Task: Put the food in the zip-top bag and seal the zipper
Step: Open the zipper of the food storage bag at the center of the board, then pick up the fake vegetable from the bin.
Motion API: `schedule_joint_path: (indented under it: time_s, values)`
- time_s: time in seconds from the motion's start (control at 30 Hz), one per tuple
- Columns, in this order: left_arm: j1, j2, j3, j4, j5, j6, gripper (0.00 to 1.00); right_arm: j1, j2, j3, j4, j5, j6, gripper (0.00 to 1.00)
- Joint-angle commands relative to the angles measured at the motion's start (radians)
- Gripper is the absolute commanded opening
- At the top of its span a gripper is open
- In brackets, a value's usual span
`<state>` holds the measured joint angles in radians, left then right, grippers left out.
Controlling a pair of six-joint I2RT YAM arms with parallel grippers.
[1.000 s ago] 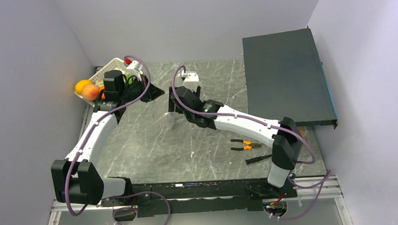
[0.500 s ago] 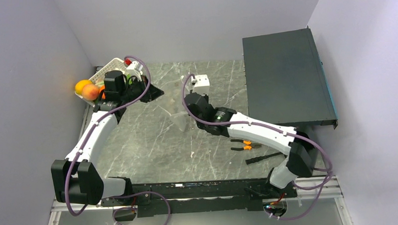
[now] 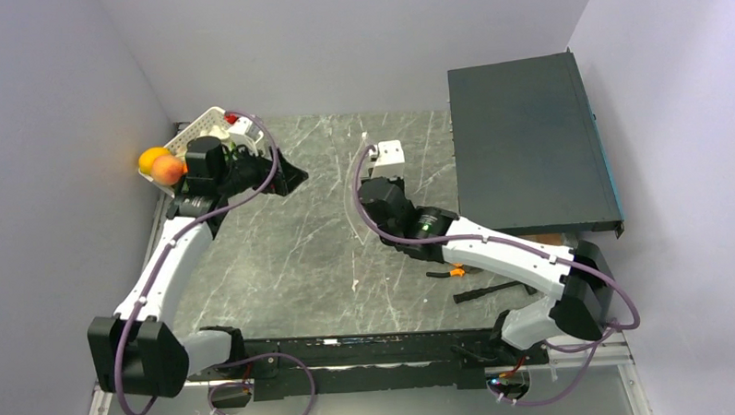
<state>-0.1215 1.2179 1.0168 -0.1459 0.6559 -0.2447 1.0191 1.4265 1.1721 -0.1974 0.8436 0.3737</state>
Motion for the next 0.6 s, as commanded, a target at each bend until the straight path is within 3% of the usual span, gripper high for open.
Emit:
schedule_joint_path:
  time_s: [0.0,0.23,0.57]
  values:
    - [-0.001,-0.097,-0.014,-0.015,-0.222,0.074,0.99,0.001,-0.083,-0.042,0.061,0.086,-0.091,0.0]
    - [0.002,-0.11,-0.001,-0.12,-0.637,0.101,1.0,0.001,-0.129,-0.122,0.126,0.064,-0.18,0.0]
    - [0.028,-0.056,0.011,-0.153,-0.903,0.124,1.0,0.002,-0.121,-0.12,0.101,-0.106,-0.182,0.0]
